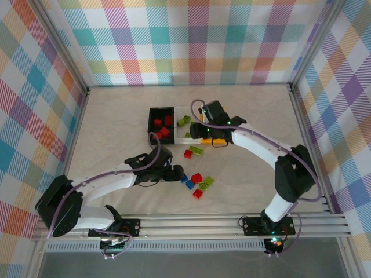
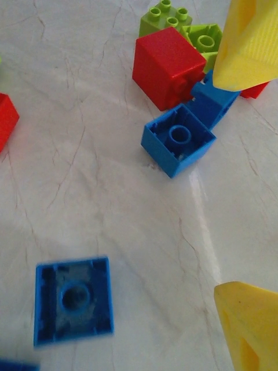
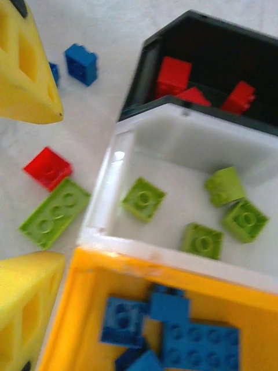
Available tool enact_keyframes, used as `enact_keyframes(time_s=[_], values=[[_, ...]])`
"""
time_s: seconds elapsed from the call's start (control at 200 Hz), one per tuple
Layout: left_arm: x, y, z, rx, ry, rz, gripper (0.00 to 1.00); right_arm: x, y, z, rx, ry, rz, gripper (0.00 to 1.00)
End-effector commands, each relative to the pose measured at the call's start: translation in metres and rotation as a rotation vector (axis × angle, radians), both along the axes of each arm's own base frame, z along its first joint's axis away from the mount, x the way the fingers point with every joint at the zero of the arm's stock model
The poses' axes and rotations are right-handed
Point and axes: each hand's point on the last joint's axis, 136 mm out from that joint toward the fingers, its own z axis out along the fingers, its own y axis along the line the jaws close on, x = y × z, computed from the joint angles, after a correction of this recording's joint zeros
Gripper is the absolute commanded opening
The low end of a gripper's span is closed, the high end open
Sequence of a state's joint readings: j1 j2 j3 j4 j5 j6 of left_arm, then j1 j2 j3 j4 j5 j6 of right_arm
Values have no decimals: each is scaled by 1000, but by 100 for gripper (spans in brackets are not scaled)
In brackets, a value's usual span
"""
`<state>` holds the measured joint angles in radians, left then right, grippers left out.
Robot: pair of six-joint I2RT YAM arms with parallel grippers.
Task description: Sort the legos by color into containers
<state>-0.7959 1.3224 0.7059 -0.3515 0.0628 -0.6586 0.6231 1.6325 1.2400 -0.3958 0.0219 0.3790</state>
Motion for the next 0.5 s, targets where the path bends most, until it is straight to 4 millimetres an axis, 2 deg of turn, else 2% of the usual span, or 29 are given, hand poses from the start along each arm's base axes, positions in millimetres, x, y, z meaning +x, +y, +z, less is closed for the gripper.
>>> enact_keyframes(time_s=[0.0, 0.14, 0.28, 0.405, 0.475, 0.495], values=[[10, -23, 4, -46, -11, -10, 86, -14, -6, 9, 41, -31, -8, 60], [22, -37, -6, -71, 5, 34, 81, -32, -27, 12, 24, -59, -27, 61], [28, -43, -11, -48, 17, 57, 74, -39, -40, 16, 16, -82, -45, 61], [26, -48, -14, -7, 16, 50, 72, -43, -45, 17, 15, -93, -51, 61], [23, -49, -20, 22, 20, 43, 71, -44, -49, 17, 7, -104, -57, 61], [18, -43, -26, 55, 43, 41, 71, -44, -50, 19, 8, -109, -59, 61]])
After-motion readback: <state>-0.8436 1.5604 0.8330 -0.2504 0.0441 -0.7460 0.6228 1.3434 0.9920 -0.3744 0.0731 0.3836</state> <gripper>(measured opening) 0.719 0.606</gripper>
